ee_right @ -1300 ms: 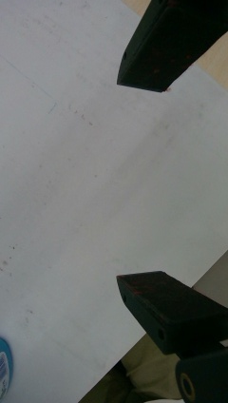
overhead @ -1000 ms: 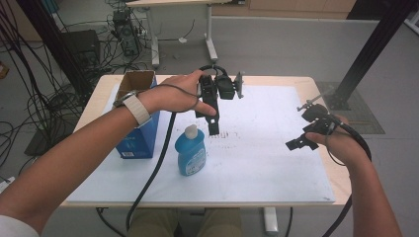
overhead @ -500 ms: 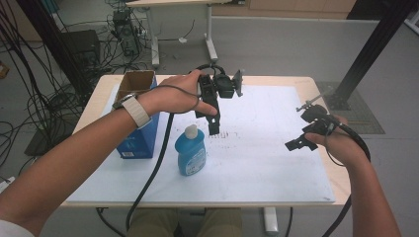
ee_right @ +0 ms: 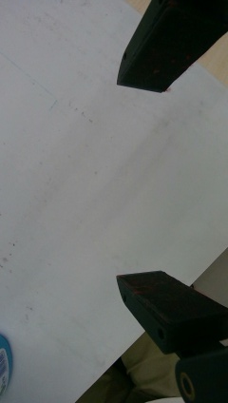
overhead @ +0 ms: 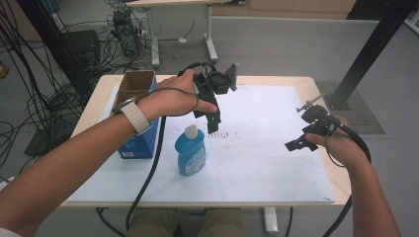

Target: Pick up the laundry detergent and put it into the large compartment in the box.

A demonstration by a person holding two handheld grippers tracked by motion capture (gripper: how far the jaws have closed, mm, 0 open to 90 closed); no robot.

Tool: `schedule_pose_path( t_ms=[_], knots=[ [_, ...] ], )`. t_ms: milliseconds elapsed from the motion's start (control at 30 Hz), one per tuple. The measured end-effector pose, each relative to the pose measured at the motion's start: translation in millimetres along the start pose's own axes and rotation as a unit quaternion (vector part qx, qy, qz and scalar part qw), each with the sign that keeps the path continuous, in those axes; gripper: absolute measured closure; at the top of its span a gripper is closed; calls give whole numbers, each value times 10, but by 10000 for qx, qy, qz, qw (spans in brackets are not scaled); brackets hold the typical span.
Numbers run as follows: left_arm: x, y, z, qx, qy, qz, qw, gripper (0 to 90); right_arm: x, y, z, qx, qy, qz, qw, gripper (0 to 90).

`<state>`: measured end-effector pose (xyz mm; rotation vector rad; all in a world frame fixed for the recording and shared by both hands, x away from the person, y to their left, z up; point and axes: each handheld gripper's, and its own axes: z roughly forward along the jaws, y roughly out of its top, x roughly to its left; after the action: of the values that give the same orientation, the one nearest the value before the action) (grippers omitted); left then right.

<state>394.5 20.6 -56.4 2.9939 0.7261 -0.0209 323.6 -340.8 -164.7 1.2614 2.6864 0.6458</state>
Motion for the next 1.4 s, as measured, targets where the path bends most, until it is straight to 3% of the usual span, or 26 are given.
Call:
schedule_pose_path(
  t_ms=[67,367,600,1400],
  knots=[
    [-1,6,3,51,49,-36,10000,69,-2,-2,4,-7,9,-17,10000,61],
    [96,-82,6,-12,-7,-602,9982,48,-10,6,22,12,23,-12,10000,64],
    [78,-139,65,67,30,-792,9968,54,-9,28,45,13,47,-26,10000,64],
    [94,-264,297,115,-34,-883,9960,66,17,94,87,20,71,-71,9999,65]
  ],
)
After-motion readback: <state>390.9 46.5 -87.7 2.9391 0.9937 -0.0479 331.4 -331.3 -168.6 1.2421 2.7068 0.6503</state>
